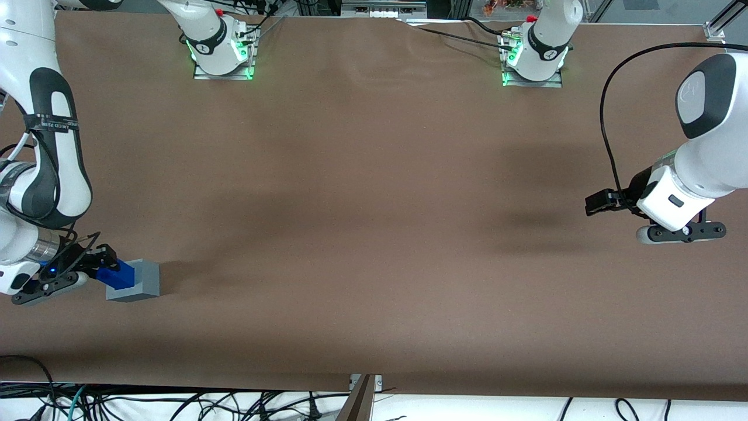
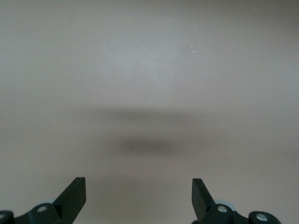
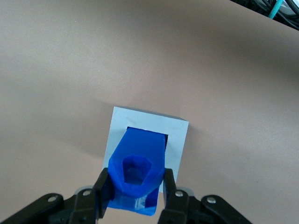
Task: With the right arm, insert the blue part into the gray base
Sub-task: 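Align the held blue part above the gray base's square opening, then press the blue part down into the gray base opening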
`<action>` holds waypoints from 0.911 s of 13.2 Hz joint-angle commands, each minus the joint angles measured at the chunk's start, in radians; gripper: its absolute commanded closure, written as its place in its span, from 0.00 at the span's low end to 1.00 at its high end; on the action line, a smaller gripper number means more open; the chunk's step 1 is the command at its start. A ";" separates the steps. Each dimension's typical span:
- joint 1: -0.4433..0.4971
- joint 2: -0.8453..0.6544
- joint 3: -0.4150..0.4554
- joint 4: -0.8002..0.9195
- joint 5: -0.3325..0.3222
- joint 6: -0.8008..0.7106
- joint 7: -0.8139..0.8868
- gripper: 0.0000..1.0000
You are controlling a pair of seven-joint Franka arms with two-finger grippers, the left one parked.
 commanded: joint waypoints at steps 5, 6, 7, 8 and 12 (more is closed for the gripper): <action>-0.006 0.075 0.010 0.046 0.016 0.093 -0.001 0.47; -0.006 0.075 0.012 0.046 0.016 0.094 -0.001 0.29; -0.006 0.075 0.012 0.052 0.016 0.093 0.001 0.14; -0.004 0.073 0.012 0.054 0.016 0.093 0.001 0.10; -0.003 0.064 0.015 0.055 0.018 0.081 0.001 0.02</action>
